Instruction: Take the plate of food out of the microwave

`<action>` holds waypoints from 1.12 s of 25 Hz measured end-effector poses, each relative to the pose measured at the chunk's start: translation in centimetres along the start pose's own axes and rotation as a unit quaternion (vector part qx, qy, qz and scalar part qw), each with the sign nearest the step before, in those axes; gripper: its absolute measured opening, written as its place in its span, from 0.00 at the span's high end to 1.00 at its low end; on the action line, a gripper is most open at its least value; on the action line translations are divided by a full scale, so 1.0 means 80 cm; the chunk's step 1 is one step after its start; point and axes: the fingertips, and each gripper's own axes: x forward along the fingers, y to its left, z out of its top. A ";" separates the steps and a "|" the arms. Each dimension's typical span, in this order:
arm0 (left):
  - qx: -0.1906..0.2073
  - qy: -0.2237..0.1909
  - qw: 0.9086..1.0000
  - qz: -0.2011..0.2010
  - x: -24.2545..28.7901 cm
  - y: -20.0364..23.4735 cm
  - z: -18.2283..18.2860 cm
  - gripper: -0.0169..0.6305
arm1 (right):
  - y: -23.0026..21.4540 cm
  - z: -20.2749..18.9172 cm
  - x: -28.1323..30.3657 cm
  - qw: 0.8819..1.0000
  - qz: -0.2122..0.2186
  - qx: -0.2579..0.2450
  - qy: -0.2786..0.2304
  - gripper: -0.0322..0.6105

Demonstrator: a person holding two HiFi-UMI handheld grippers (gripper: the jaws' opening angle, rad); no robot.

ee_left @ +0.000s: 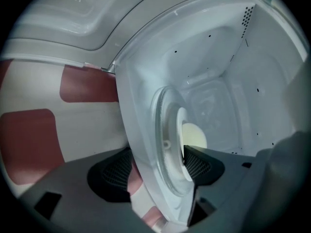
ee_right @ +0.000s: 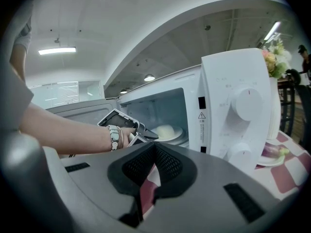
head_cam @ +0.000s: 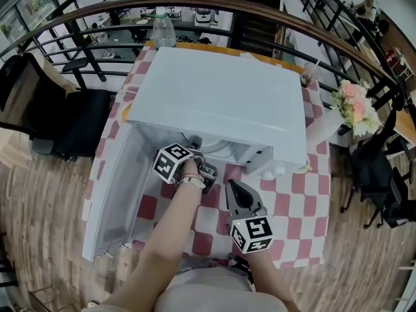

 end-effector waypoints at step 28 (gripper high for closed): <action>-0.024 0.019 0.999 -0.017 -0.023 0.006 -0.005 0.61 | 0.013 0.009 -0.012 1.000 0.009 -0.013 -0.008 0.91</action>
